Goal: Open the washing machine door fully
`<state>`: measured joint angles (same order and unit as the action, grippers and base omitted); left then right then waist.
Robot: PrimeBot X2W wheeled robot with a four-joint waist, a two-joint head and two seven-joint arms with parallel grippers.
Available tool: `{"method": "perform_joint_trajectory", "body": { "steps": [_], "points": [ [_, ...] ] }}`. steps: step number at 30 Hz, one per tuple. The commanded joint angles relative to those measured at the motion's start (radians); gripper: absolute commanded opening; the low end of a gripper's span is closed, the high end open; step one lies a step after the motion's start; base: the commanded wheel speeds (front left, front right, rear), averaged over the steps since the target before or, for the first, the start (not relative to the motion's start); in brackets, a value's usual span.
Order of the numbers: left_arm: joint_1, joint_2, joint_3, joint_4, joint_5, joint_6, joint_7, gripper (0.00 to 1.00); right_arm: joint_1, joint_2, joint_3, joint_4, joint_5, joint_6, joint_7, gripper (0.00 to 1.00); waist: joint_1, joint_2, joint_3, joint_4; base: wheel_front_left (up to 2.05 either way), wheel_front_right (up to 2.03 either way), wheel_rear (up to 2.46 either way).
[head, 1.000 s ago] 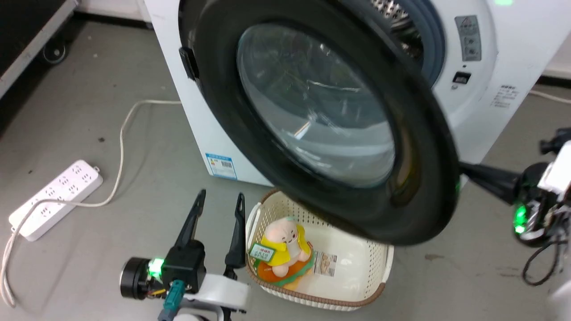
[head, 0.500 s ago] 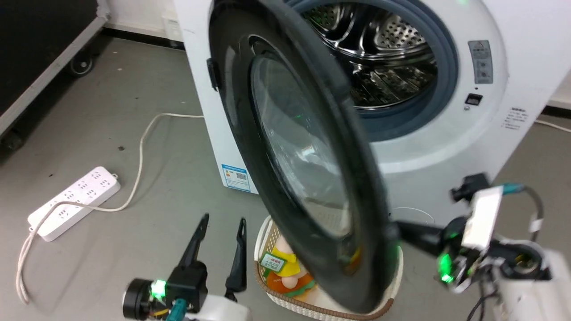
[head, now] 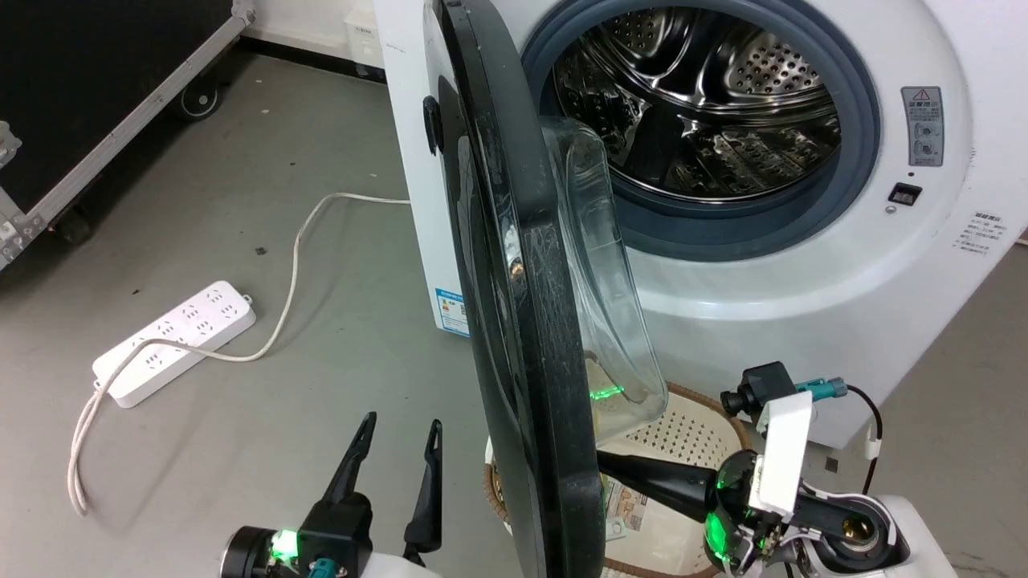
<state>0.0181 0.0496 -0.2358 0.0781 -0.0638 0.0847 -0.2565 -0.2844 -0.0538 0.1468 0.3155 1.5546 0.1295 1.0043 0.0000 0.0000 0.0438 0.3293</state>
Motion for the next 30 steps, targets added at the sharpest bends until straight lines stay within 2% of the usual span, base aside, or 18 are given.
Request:
{"method": "perform_joint_trajectory", "body": {
  "steps": [1, 5, 6, 7, 9, 10, 11, 13, 14, 15, 18, 21, 25, 30],
  "points": [
    [0.0, 0.003, 0.007, 0.003, 0.0, -0.003, -0.005, 1.0, 0.019, 0.004, 0.007, -0.006, 0.008, 0.001, -0.017, 0.0, 0.0, 0.0, -0.001, -0.005, 0.0, 0.0, 0.0],
    [-0.003, 0.003, 0.013, 0.003, -0.003, -0.004, -0.005, 1.0, 0.016, -0.003, -0.005, -0.025, -0.022, 0.001, -0.059, 0.0, 0.0, 0.0, -0.006, -0.019, 0.0, 0.0, 0.0],
    [-0.003, 0.003, 0.021, 0.001, -0.007, -0.005, -0.005, 1.0, 0.012, -0.018, -0.029, -0.057, -0.074, 0.001, -0.119, 1.0, 0.0, 0.0, -0.009, -0.032, 0.0, 0.0, 0.0],
    [-0.003, 0.003, 0.021, 0.001, -0.007, -0.005, -0.005, 1.0, 0.012, -0.018, -0.029, -0.057, -0.074, 0.001, -0.119, 1.0, 0.0, 0.0, -0.009, -0.032, 0.0, 0.0, 0.0],
    [0.002, 0.003, 0.036, -0.003, -0.014, -0.007, -0.005, 1.0, 0.014, -0.039, -0.071, -0.138, -0.162, 0.001, -0.221, 1.0, 0.0, 0.0, -0.013, -0.058, 0.0, 0.0, 0.0],
    [0.002, 0.003, 0.036, -0.003, -0.014, -0.007, -0.005, 1.0, 0.014, -0.039, -0.071, -0.138, -0.162, 0.001, -0.221, 1.0, 0.0, 0.0, -0.013, -0.058, 0.0, 0.0, 0.0],
    [0.003, 0.003, 0.04, -0.004, -0.016, -0.009, -0.005, 1.0, 0.017, -0.053, -0.084, -0.178, -0.207, 0.001, -0.267, 1.0, 0.0, 0.0, -0.013, -0.066, 0.0, 0.0, 0.0],
    [0.004, 0.004, 0.054, -0.005, -0.017, -0.009, -0.005, 1.0, 0.027, -0.09, -0.094, -0.272, -0.334, 0.001, -0.388, 1.0, 0.0, 0.0, -0.011, -0.084, 0.0, 0.0, 0.0],
    [0.006, 0.005, 0.073, -0.006, -0.022, -0.007, -0.005, 1.0, 0.052, -0.138, -0.065, -0.349, -0.474, 0.001, -0.513, 1.0, 0.0, 0.0, -0.013, -0.106, 0.0, 0.0, 0.0],
    [0.006, 0.005, 0.073, -0.006, -0.022, -0.007, -0.005, 1.0, 0.052, -0.138, -0.065, -0.349, -0.474, 0.001, -0.513, 1.0, 0.0, 0.0, -0.013, -0.106, 0.0, 0.0, 0.0],
    [0.009, 0.009, 0.097, -0.006, -0.027, -0.012, -0.005, 1.0, 0.108, -0.208, -0.023, -0.391, -0.66, 0.001, -0.728, 1.0, 0.0, 0.0, -0.019, -0.136, 0.0, 0.0, 0.0],
    [0.015, 0.016, 0.114, -0.007, -0.027, -0.021, -0.005, 1.0, 0.164, -0.236, -0.034, -0.361, -0.811, 0.001, -0.927, 1.0, 0.0, 0.0, -0.027, -0.163, 0.0, 0.0, 0.0],
    [0.036, 0.025, 0.134, -0.006, -0.03, -0.036, -0.005, 1.0, 0.221, -0.207, -0.091, -0.305, -0.985, 0.001, -1.125, 1.0, 0.0, 0.0, -0.031, -0.203, 0.0, 0.0, 0.0],
    [0.056, 0.031, 0.148, -0.016, -0.026, -0.054, -0.005, 1.0, 0.299, -0.128, -0.175, -0.26, -1.158, 0.001, -1.227, 1.0, 0.0, 0.0, -0.036, -0.229, 0.0, 0.0, 0.0]
  ]
}}
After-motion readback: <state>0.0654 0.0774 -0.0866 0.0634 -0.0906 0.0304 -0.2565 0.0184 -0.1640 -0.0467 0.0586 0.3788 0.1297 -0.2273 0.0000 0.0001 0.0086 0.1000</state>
